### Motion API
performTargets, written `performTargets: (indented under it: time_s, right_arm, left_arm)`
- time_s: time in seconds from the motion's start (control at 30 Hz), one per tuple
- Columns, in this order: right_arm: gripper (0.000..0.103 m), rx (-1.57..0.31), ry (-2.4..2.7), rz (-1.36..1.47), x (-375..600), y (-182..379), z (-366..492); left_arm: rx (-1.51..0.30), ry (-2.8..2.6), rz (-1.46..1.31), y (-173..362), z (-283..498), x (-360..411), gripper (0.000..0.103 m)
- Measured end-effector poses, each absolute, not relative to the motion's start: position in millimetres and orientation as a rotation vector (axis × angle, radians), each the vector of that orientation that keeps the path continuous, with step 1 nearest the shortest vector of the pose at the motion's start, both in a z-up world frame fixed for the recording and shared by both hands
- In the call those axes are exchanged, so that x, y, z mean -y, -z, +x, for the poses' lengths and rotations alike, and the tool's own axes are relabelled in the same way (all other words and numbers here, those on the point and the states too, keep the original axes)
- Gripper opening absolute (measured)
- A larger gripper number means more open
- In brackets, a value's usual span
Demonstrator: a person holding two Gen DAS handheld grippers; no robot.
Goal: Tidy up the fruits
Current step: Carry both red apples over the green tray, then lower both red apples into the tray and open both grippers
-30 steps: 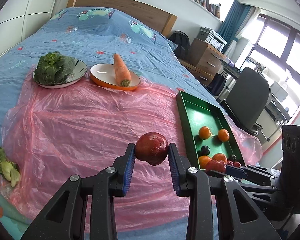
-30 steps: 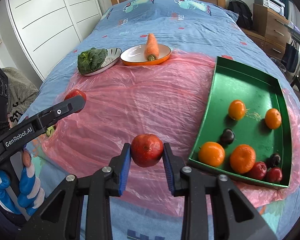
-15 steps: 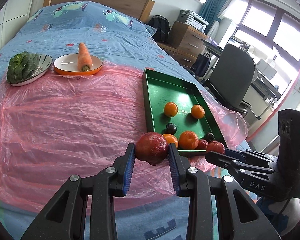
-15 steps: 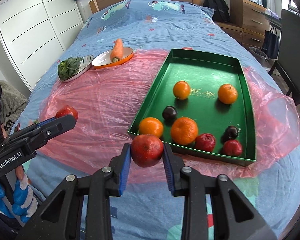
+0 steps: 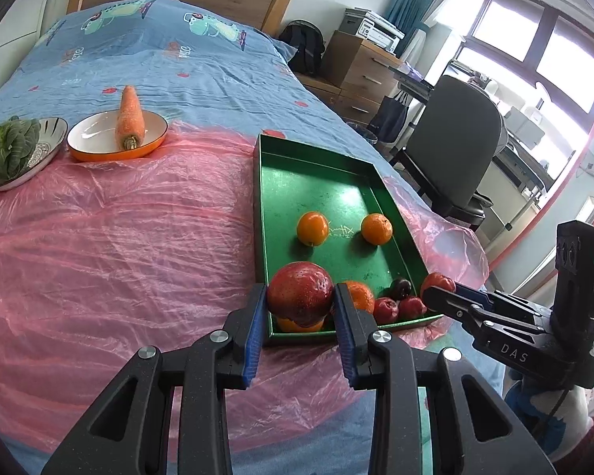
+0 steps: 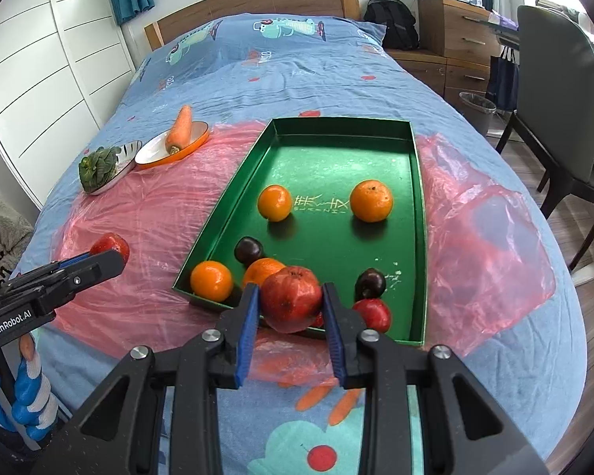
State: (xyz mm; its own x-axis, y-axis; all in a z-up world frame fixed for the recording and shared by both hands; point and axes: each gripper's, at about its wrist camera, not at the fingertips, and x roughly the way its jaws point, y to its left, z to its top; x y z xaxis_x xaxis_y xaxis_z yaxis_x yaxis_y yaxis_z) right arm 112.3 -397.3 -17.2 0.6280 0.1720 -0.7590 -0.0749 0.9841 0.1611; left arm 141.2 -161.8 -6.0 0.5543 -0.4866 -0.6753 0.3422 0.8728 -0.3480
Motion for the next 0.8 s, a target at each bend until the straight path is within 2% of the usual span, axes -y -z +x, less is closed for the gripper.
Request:
performTargets:
  time_s: [0.63, 0.8]
  right_arm:
    - [0.051, -0.874, -0.101, 0.107, 424.6, 60.6, 175.3]
    - [0.051, -0.923, -0.093, 0.088, 428.2, 72.3, 196.6]
  left_arm:
    - [-0.890, 0.465, -0.003, 40.2, 205.7, 237.5, 0.028]
    - [-0.928, 0.469, 0.010, 53.6, 217.3, 249.9, 0.028]
